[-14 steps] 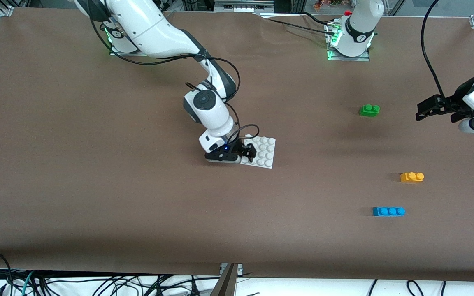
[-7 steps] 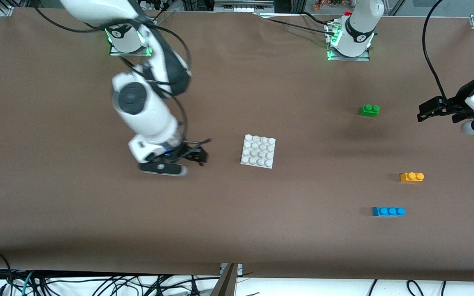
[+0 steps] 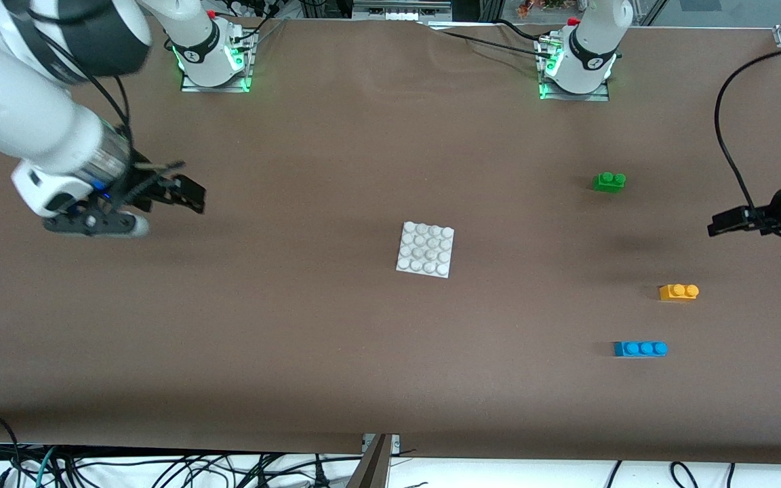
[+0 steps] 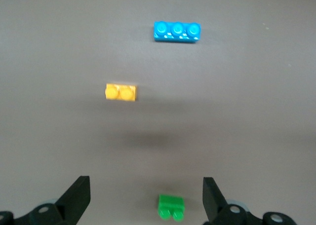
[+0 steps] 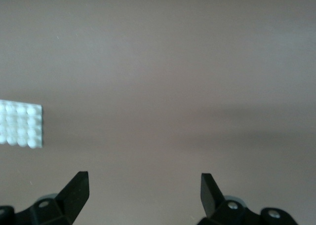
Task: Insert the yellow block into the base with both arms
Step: 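Retract the right gripper while the left gripper reaches the yellow brick, then grasp the yellow brick with the left gripper and lift it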
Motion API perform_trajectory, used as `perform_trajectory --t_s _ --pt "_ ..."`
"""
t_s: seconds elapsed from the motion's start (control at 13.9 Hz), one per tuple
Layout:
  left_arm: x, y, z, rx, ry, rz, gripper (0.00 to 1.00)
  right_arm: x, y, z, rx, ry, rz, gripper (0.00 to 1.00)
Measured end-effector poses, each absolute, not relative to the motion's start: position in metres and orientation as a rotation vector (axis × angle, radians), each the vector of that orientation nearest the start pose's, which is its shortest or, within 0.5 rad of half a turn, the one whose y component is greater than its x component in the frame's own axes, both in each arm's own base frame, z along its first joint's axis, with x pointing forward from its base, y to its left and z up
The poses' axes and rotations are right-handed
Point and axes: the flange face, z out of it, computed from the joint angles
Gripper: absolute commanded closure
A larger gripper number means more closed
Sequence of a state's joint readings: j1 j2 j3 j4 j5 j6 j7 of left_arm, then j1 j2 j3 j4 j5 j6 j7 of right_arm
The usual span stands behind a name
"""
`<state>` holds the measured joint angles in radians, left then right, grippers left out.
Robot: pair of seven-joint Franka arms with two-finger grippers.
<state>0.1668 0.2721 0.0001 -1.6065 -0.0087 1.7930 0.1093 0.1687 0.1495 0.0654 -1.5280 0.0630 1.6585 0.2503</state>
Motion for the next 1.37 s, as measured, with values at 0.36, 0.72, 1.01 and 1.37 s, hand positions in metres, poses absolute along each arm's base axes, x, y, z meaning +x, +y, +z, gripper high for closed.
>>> perform_trajectory --t_s 0.36,0.72,1.01,1.37 --pt "0.660 0.142 0.350 -3.112 0.041 0.068 0.00 0.557 0.096 0.594 -3.129 0.011 0.083 0.00" --pt "0.664 0.178 0.272 -3.096 0.141 -0.024 0.00 0.558 0.094 0.594 -3.149 0.011 0.076 0.00" --pt "0.663 0.173 0.254 -3.103 0.164 0.002 0.00 0.559 0.087 0.611 -3.197 0.013 0.024 0.00" --pt "0.650 0.168 0.201 -3.097 0.175 -0.046 0.00 0.561 0.087 0.620 -3.202 0.013 -0.008 0.00"
